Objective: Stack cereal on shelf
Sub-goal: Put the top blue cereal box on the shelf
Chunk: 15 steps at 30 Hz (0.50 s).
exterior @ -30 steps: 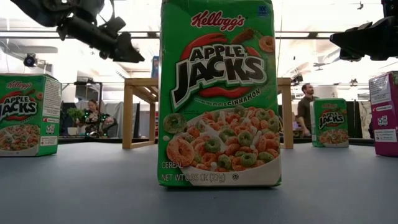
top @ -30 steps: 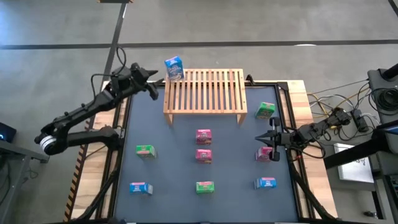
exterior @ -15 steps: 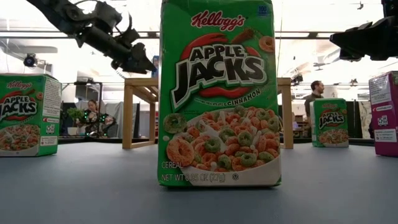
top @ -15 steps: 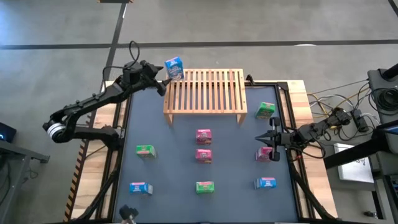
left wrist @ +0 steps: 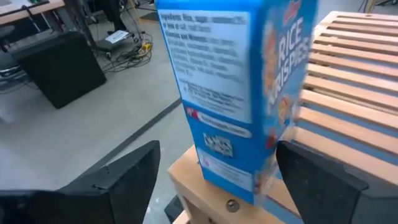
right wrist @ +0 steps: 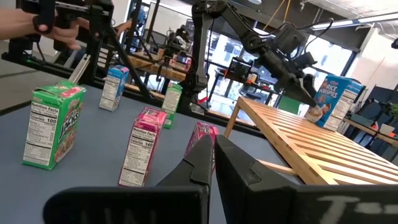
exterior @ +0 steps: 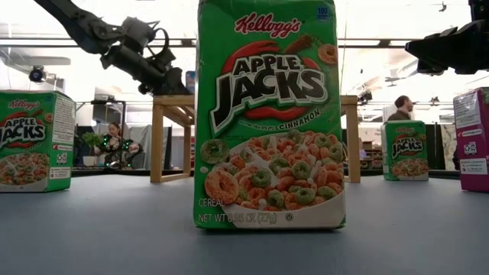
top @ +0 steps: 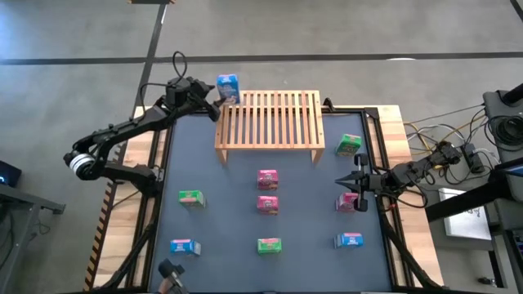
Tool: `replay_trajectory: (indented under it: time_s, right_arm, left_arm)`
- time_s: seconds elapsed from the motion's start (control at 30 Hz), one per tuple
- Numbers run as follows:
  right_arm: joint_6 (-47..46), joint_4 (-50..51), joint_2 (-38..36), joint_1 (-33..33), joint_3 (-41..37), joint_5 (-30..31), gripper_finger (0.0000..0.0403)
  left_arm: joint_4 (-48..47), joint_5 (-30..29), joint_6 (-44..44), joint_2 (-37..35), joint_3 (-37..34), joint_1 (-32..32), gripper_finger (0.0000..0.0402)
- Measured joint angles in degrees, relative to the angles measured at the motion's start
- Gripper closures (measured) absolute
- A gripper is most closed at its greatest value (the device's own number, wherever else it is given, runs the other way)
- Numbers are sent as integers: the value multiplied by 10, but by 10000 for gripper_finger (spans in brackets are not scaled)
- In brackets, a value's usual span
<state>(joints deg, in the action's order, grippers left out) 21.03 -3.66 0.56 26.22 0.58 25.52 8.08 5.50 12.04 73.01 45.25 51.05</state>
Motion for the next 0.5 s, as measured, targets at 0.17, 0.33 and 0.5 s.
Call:
replay_trajectory:
  time_s: [0.17, 0.33, 0.5]
  right_arm:
    - [0, 0, 0, 0, 0, 0, 394]
    - [0, 0, 0, 0, 0, 0, 394]
    - [0, 0, 0, 0, 0, 0, 394]
  left_arm:
    - [0, 0, 31, 0, 0, 1, 121]
    - [0, 22, 38, 0, 0, 1, 135]
    - [0, 61, 34, 0, 0, 0, 150]
